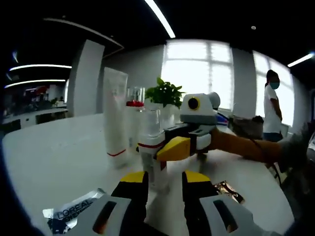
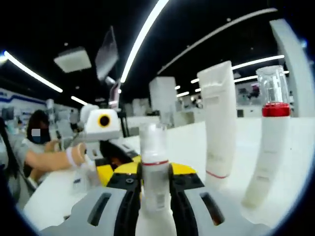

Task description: Arrange the skincare products in the storage area until every visible bottle or jar stands upright without overlapping.

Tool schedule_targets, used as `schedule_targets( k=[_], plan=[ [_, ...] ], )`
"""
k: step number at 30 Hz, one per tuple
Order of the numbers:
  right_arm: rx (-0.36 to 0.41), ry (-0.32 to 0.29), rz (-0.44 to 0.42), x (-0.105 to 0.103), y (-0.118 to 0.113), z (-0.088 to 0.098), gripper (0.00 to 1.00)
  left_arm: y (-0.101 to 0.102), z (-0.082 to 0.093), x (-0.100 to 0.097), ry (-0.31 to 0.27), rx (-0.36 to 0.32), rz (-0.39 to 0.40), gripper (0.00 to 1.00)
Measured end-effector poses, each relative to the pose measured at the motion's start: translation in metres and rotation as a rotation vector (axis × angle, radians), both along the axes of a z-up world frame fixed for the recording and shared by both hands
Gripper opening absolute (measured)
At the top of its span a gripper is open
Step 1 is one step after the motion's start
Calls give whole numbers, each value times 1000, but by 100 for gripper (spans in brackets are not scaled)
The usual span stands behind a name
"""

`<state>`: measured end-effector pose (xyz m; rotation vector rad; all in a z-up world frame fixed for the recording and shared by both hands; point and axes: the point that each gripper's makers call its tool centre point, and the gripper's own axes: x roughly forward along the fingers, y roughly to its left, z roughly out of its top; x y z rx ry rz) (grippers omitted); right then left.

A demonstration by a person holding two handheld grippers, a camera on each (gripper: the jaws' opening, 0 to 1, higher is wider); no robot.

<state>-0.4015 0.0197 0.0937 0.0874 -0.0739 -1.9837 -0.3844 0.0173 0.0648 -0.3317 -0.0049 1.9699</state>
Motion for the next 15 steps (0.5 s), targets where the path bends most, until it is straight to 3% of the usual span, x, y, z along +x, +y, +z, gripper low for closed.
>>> schedule_targets(
  k=[15],
  plan=[
    [4,-24,-17,-6,10,-1,20,1,-5,1,-10,-17,12,27]
  ],
)
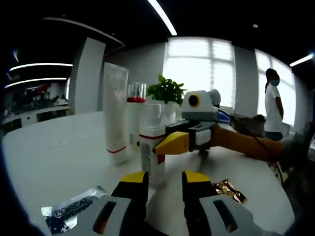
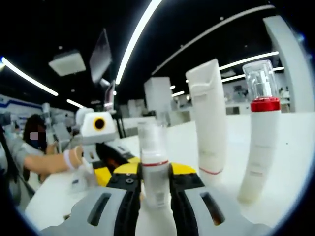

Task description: Arrange the skincare products in the storage area until every visible bottle or jar stands upright without overlapping.

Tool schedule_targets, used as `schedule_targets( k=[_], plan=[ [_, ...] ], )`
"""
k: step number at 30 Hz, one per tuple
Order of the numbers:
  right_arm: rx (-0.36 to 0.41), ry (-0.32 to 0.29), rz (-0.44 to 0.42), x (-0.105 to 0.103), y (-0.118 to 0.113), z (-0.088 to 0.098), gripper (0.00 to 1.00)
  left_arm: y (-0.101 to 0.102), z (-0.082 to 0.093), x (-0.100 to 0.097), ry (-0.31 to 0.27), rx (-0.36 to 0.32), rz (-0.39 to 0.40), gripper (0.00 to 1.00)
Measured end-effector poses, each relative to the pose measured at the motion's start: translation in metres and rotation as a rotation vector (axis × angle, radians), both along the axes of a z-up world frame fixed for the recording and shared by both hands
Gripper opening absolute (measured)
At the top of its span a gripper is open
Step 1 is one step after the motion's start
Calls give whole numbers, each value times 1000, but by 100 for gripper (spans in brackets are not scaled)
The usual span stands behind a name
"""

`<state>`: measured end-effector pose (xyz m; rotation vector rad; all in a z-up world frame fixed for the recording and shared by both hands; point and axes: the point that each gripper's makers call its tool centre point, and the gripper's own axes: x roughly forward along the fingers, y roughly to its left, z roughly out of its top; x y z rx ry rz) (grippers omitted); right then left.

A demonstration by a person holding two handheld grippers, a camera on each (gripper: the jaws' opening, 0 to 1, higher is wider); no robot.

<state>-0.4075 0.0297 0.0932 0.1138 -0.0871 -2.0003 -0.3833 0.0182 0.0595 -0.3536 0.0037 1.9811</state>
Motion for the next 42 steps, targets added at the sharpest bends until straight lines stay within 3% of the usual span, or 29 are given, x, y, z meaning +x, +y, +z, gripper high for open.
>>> schedule_targets(
  k=[15,22,25,42],
  plan=[
    [87,54,18,4,-4,-8,19,-1,0,-1,-3,-3,-1,27],
    [314,102,9,-2,1,-40,20,0,-1,-1,-2,-9,-2,27],
    [352,92,13,-3,-1,-52,22,-1,0,-1,-2,-6,-2,27],
    [376,47,-23,-12,9,-60,21,-1,1,-2,-2,-5,1,27]
  ],
)
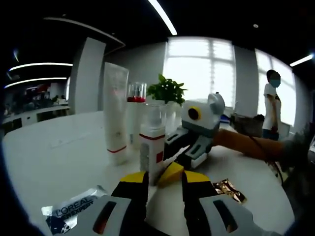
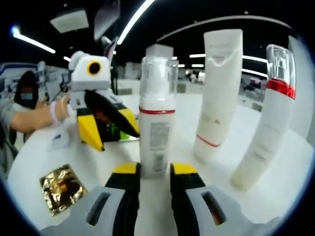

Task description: Arrange the skincare products in the storage area until every visible bottle or jar stands upright without overlapping.

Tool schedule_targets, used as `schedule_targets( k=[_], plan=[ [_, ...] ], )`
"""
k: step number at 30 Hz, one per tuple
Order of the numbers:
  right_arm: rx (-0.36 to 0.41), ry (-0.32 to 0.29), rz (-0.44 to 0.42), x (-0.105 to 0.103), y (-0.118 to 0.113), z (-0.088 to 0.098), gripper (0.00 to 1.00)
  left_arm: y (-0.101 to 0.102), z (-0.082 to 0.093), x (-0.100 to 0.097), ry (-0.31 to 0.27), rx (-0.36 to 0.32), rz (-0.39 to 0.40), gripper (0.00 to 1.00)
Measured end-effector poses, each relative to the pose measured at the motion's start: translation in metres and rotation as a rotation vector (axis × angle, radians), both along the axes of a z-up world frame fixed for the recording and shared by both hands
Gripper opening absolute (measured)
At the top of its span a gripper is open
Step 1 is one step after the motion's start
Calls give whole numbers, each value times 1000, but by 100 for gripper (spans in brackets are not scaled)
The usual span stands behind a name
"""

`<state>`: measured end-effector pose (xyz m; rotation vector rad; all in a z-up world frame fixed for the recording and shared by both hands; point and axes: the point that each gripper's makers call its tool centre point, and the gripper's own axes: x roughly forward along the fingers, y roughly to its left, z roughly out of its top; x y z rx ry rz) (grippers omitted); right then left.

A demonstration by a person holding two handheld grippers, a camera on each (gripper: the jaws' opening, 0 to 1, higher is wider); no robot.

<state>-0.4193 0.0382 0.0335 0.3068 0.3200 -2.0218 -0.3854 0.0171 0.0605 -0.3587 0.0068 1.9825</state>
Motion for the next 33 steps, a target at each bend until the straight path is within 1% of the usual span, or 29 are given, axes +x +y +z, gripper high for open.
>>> schedule_targets(
  k=[7,9,10,11,13,19,25,29,33],
  plan=[
    [-7,-11,-12,-1,2,0,20,1,-2,2,1,-6,3,27],
    [-14,-11,-16,-2,2,0,21,1,-2,2,3,-6,3,27],
    [-24,-9,-21,-3,1,2,23,1,-2,2,2,-6,2,27],
    [-36,-6,-27,-5,0,5,24,1,-2,2,3,-6,2,27],
    [-41,-3,-31,-6,0,7,20,1,-2,1,3,-6,2,27],
    [-38,-4,-34,-3,1,6,20,1,-2,1,1,-4,4,27],
    [-43,-5,-42,-5,7,5,20,0,-2,0,1,-3,6,27],
    [-47,-1,-19,-5,8,5,20,0,-2,-1,3,-4,7,27],
    [-62,-6,-43,-10,12,4,20,0,-1,0,4,1,6,27]
  ],
)
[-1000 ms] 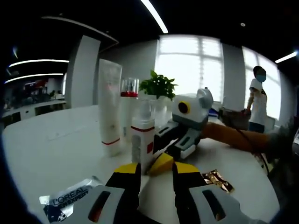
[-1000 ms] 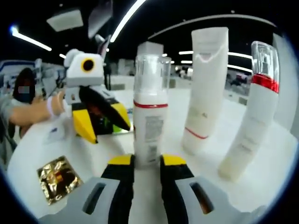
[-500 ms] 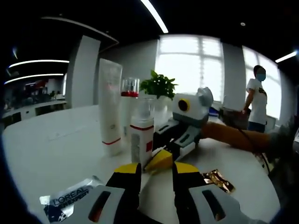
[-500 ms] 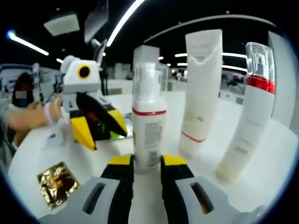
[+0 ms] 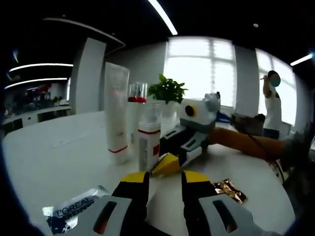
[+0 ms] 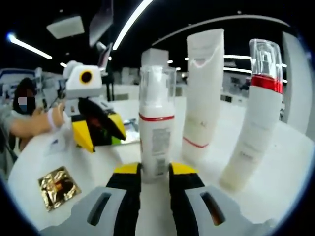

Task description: Arrange the skincare products in the storage area until every visible bottle or jar stands upright without overlapping.

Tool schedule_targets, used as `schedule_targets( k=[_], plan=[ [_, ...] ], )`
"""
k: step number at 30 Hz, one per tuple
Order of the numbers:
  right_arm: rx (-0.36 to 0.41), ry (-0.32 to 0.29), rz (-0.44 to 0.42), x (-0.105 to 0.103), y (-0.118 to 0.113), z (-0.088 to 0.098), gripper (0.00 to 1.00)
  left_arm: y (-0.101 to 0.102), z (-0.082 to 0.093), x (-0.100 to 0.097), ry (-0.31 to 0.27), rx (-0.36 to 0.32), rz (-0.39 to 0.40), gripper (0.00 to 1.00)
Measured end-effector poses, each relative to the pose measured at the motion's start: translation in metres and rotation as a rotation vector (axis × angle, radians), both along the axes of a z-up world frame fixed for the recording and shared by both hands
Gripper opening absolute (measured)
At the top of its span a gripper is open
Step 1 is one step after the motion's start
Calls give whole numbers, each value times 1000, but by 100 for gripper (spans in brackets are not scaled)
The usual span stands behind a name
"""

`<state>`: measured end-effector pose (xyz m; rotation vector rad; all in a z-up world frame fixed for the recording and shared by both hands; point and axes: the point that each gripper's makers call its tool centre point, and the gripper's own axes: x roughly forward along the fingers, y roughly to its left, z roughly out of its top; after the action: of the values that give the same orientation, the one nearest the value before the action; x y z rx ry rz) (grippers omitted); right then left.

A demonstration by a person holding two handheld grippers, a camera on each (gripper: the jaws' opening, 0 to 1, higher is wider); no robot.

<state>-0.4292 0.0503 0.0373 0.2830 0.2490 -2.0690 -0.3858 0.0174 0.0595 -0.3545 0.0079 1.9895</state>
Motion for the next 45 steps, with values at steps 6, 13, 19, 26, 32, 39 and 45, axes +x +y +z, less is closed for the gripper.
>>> schedule_targets(
  k=[6,13,19,26,32,39,45],
  plan=[
    [15,18,0,1,-5,-2,20,0,-2,0,-2,-6,4,27],
    [80,35,-4,9,-3,-3,20,-1,-2,0,-2,-5,4,27],
    [84,13,-11,18,1,-4,19,-1,-1,-1,-2,0,6,27],
    [81,0,-24,5,7,-7,16,-2,1,0,2,6,8,27],
    [79,-10,-23,-3,10,-8,16,-2,1,-1,2,5,7,27],
    [46,-50,0,0,19,2,17,-2,2,-1,2,9,10,27],
    [-105,2,49,12,28,44,29,-2,6,0,2,26,11,27]
  ],
)
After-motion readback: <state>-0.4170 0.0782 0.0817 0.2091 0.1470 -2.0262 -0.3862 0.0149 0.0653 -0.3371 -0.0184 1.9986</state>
